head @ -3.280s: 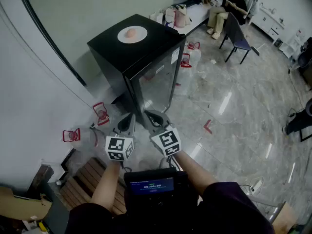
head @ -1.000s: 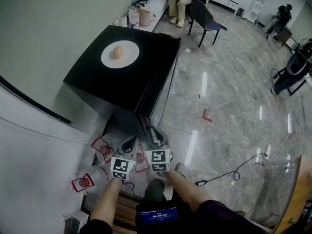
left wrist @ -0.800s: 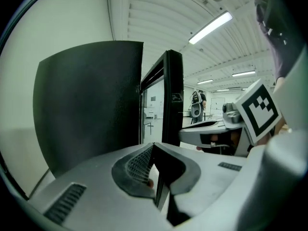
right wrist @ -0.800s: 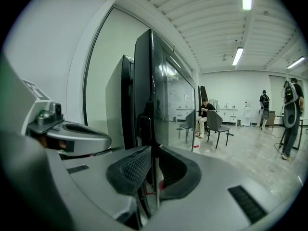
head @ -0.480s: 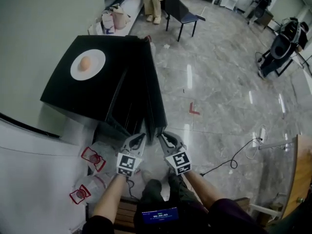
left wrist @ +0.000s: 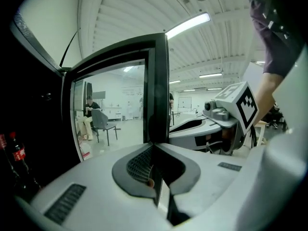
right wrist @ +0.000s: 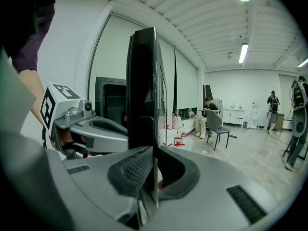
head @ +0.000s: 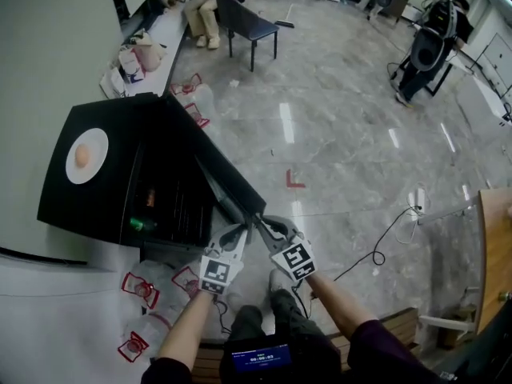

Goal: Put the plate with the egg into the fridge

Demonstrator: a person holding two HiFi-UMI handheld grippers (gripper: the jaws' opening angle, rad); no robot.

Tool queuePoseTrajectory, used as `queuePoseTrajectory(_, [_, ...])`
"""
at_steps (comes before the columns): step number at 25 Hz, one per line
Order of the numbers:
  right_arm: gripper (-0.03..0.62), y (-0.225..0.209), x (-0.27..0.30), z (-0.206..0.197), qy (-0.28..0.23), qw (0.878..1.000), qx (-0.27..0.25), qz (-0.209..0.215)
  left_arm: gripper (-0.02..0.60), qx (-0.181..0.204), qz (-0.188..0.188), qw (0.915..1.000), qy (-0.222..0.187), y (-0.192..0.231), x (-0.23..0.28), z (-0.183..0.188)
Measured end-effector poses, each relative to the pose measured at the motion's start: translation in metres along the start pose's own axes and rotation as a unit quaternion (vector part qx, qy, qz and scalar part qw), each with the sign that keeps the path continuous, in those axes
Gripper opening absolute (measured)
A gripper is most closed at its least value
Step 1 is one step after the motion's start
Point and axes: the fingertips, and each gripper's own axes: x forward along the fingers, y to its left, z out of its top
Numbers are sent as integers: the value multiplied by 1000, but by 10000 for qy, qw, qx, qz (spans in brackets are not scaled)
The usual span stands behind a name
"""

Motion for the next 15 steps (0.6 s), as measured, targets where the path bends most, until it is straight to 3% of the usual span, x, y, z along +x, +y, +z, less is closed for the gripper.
queuePoseTrajectory(10, [34,-112,-4,0,118,9984,51,547,9,-22,11,10000,-30,-18,105,34])
queuePoseTrajectory(15, [35,-151,-9,3,-39,9987,80,494,9,17,117,9999,-24,-20,138,44])
